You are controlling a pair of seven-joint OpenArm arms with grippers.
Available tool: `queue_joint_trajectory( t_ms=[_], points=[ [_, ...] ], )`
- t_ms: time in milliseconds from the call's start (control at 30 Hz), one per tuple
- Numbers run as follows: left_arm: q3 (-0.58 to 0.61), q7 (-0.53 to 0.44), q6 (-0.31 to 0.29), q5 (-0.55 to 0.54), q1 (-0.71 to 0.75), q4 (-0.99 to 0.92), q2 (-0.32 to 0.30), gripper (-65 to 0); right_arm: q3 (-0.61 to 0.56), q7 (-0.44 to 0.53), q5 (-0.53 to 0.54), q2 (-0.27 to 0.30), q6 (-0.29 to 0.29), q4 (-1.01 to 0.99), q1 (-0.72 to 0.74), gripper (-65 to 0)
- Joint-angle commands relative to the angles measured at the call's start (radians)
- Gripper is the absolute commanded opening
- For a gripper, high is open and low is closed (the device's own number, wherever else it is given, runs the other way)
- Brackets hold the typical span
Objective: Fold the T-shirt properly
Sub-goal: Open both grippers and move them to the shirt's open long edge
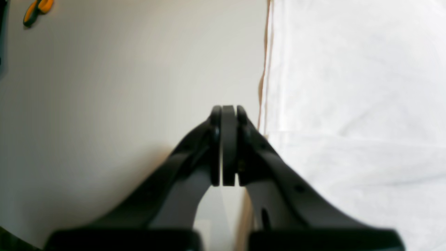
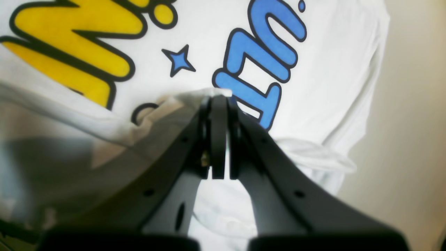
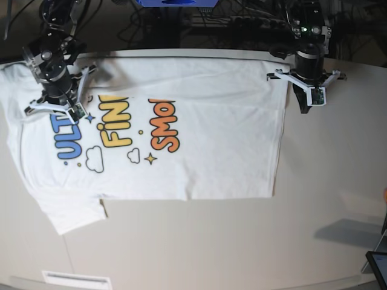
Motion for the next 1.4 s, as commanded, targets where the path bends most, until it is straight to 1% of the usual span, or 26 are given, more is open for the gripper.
queue_joint_trajectory(
  t_ms=[0, 133, 267, 300, 367, 533, 567, 633, 800, 867, 900, 933, 967, 1033, 1067, 1100, 1167, 1233, 1267, 1300, 1367],
  points=[
    [-0.005, -0.024, 0.008, -0.002, 0.003, 0.019, -0.004, -65.0, -0.011, 0.023, -0.008, 0.007, -0.009, 0.014, 0.013, -64.7],
    [-0.005, -0.024, 0.008, -0.002, 0.003, 0.019, -0.004, -65.0, -0.054, 0.023, -0.076, 0.005, -0.009, -0.009, 0.037, -64.6],
    [-0.007, -0.024, 0.008, -0.002, 0.003, 0.017, -0.005, -65.0, -0.083, 0.023, -0.09, 0.005, -0.009, -0.018, 0.051, -64.6],
    [-0.007, -0.024, 0.008, -0.002, 0.003, 0.017, -0.005, -65.0, -0.088, 0.023, -0.09, 0.005, -0.009, -0.018, 0.051, -63.7],
    [-0.007, -0.024, 0.008, -0.002, 0.002, 0.017, -0.005, -65.0, -0.096, 0.023, -0.09, 0.005, -0.009, -0.014, 0.065, -58.8],
    [-0.007, -0.024, 0.008, -0.002, -0.003, 0.017, -0.005, -65.0, -0.089, 0.023, -0.09, 0.007, -0.009, 0.002, 0.119, -36.4],
    [-0.007, -0.024, 0.008, -0.002, -0.004, 0.017, -0.005, -65.0, -0.089, 0.023, -0.09, 0.009, -0.009, 0.003, 0.131, -33.1],
    [-0.007, -0.024, 0.008, -0.002, -0.006, 0.017, -0.005, -65.0, -0.057, 0.023, -0.09, 0.021, -0.009, 0.011, 0.177, -29.5],
    [-0.025, -0.024, 0.008, -0.01, -0.035, 0.019, -0.005, -64.7, 0.092, 0.021, -0.08, 0.027, -0.009, 0.011, 0.3, -29.6],
    [-0.063, -0.022, 0.006, -0.013, -0.041, 0.023, -0.002, -64.5, 0.136, 0.012, -0.048, 0.027, -0.009, 0.009, 0.33, -29.6],
    [-0.074, -0.009, 0.004, -0.013, -0.06, 0.025, -0.002, -63.8, 0.148, -0.011, -0.016, 0.029, -0.009, 0.009, 0.343, -29.6],
    [-0.085, 0.034, 0.003, -0.013, -0.08, 0.025, -0.005, -61.3, 0.152, -0.051, 0.016, 0.038, -0.009, 0.009, 0.346, -29.6],
    [-0.096, 0.087, 0.003, -0.013, -0.101, 0.025, -0.007, -58.3, 0.145, -0.086, 0.041, 0.065, -0.009, 0.008, 0.35, -29.6],
    [-0.128, 0.215, -0.002, -0.015, -0.172, 0.025, -0.007, -48.2, 0.115, -0.166, 0.113, 0.119, -0.009, -0.005, 0.373, -29.6],
    [-0.142, 0.266, -0.02, -0.015, -0.204, 0.023, -0.007, -43.8, 0.11, -0.203, 0.145, 0.139, -0.009, -0.008, 0.389, -29.6],
    [-0.157, 0.298, -0.049, -0.015, -0.228, 0.022, -0.007, -41.0, 0.109, -0.232, 0.165, 0.154, -0.009, -0.012, 0.406, -29.6],
    [-0.203, 0.314, -0.12, -0.013, -0.276, 0.023, -0.007, -36.8, 0.11, -0.277, 0.182, 0.167, -0.009, -0.02, 0.453, -29.6],
    [-0.234, 0.314, -0.193, -0.001, -0.322, 0.017, -0.008, -36.8, 0.105, -0.293, 0.182, 0.17, -0.009, -0.055, 0.499, -29.6],
    [-0.241, 0.32, -0.221, -0.001, -0.359, 0.017, -0.008, -37.0, 0.107, -0.297, 0.182, 0.171, -0.009, -0.087, 0.528, -29.6],
    [-0.246, 0.32, -0.233, -0.001, -0.386, 0.017, -0.008, -37.0, 0.107, -0.295, 0.182, 0.18, -0.009, -0.126, 0.557, -29.6],
    [-0.244, 0.321, -0.236, 0.001, -0.417, 0.016, -0.018, -37.0, 0.102, -0.297, 0.181, 0.199, -0.009, -0.203, 0.597, -29.6]
  ],
)
